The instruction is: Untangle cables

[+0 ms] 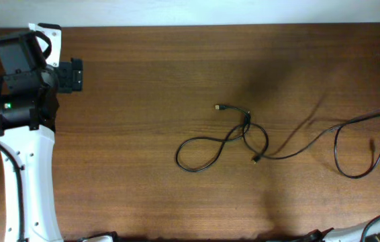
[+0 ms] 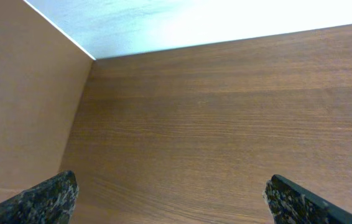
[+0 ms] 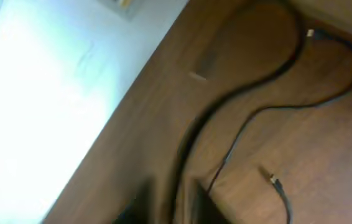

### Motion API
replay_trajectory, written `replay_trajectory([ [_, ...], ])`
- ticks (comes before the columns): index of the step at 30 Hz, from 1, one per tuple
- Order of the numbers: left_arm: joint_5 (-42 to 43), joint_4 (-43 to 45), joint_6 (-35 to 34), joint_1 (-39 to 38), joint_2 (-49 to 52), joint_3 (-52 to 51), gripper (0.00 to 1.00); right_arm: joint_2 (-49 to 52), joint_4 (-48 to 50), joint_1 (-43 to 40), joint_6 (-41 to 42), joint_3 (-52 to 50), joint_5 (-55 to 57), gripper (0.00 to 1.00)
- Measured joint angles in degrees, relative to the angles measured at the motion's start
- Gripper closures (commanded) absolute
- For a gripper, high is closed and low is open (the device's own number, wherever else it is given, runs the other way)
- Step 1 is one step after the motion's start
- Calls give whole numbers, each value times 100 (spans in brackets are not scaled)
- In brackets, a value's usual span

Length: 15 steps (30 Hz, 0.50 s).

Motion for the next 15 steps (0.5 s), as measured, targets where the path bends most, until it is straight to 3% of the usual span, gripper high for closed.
replay_trajectory([
  [1, 92, -13, 0, 0, 0, 0, 1, 0, -26, 94, -79, 0, -55, 13],
  [2, 186, -42, 0, -2, 0, 0, 1, 0, -101, 177, -175, 0, -109, 8],
  [6, 278, -61, 0, -13, 0, 0, 2, 0, -527, 562, -579, 0, -195, 1],
  [9, 387, -61, 0, -24, 0, 0, 2, -85, -533, 1414, -874, -223, -11, 0],
  [11, 485, -63, 0, -24, 0, 0, 2, -289, -533, 2623, -935, -643, 896, 0],
  [15, 553, -50, 0, -28, 0, 0, 2, -629, -509, 4304, 592, -2304, 3355, 0],
])
